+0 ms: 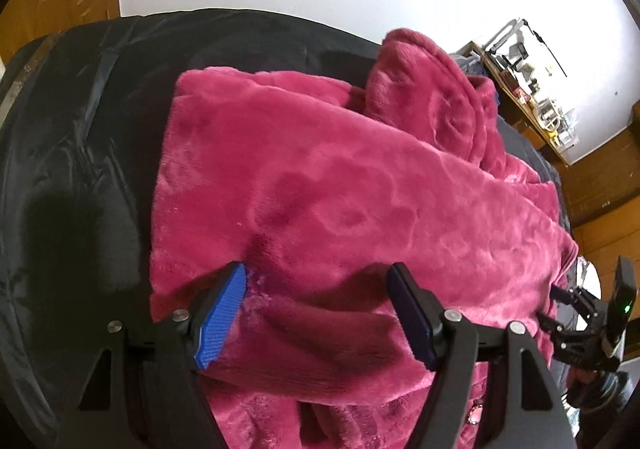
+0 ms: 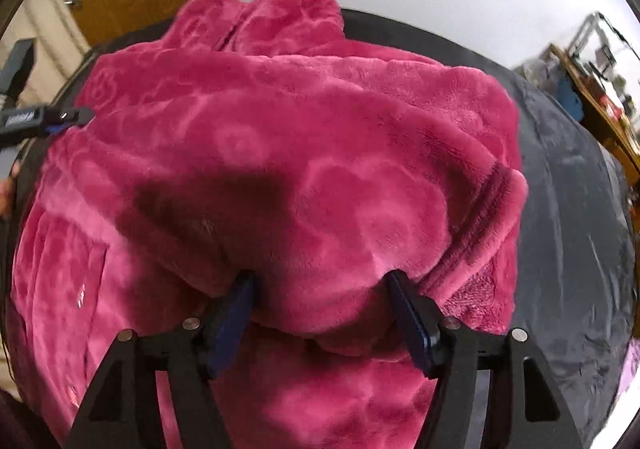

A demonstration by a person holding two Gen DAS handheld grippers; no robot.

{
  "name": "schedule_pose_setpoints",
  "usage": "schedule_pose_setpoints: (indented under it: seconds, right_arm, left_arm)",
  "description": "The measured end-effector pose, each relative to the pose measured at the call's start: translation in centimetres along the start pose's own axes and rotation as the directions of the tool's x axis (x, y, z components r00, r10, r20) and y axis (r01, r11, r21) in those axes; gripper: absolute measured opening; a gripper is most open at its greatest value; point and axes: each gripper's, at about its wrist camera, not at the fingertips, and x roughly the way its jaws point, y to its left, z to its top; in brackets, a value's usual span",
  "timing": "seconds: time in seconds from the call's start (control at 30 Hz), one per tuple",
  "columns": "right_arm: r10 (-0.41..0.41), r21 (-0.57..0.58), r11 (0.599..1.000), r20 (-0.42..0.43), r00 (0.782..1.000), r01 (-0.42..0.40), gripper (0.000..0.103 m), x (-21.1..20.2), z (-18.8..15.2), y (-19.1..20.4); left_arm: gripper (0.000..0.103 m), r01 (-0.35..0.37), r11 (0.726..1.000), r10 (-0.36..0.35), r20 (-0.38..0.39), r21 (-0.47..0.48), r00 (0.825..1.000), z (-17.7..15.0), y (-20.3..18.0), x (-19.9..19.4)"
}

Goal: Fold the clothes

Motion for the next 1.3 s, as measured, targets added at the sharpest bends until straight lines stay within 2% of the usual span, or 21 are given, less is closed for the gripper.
schedule_pose_setpoints:
  seconds: [0.13,0.2,0.3,0.37,0.5,0.67,0.8,1.0,1.1,1.3]
  right_arm:
    - [-0.023,-0.01,1.0,-0.009,1.0,0.022,0.069,0.4,0.5,0.5]
    - [-0.031,-0.004,1.0,-0.017,0.999,0.031,0.07,0.3,1.0,0.7]
    - [-0.055,0.028,0.998,0.035,0.998,0.054,0.07,-1.6,1.7,1.2]
    - [-0.071,0.039,0.997,0.059,0.996,0.069,0.07,-2.4,2.1,1.4]
    - [-0.072,0.032,0.997,-0.016,0.997,0.073,0.072,0.1,2.0,1.1]
    - [-0.051,0.052,0.997,-0.007,0.999,0.051,0.078,1.1,2.3,0.6]
    - [-0.058,0.017,0.998,0.034,0.998,0.057,0.079,1.2,1.5,0.8]
    - [-0.075,0.045,0.996,0.032,0.997,0.073,0.078,0.1,1.8,1.4]
    - [-0.056,0.035,0.998,0.084,0.995,0.054,0.078,-2.4,1.1,2.0]
    - [0.018,-0.03,0.999,0.1,0.995,-0.015,0.078,-5.5,-3.5,3.9]
  left_arm:
    - [0.077,-0.016,1.0,0.016,-0.011,-0.024,1.0,0.3,-0.1,-0.4]
    - [0.077,-0.013,1.0,0.013,-0.012,0.007,1.0,-0.1,-1.2,-1.0]
    - [0.077,-0.008,0.997,0.009,-0.01,0.079,1.0,-1.1,-2.9,-1.6]
    - [0.077,-0.017,0.996,0.019,-0.02,0.089,1.0,-1.5,-2.8,-0.9]
    - [0.078,-0.017,0.997,0.019,-0.017,0.077,1.0,-1.9,-2.4,0.0]
    - [0.081,-0.057,0.989,0.057,0.004,0.136,0.998,-2.2,-2.5,0.5]
    - [0.082,-0.072,0.989,0.072,0.005,0.13,0.997,-2.0,-3.5,1.0]
    - [0.082,-0.082,0.992,0.083,-0.006,0.1,0.997,-1.6,-5.2,-0.1]
    - [0.082,-0.08,0.993,0.08,0.006,0.091,0.997,-3.2,-5.1,-2.2]
    - [0.082,-0.086,0.996,0.086,-0.015,0.013,0.996,-10.5,-2.7,-6.0]
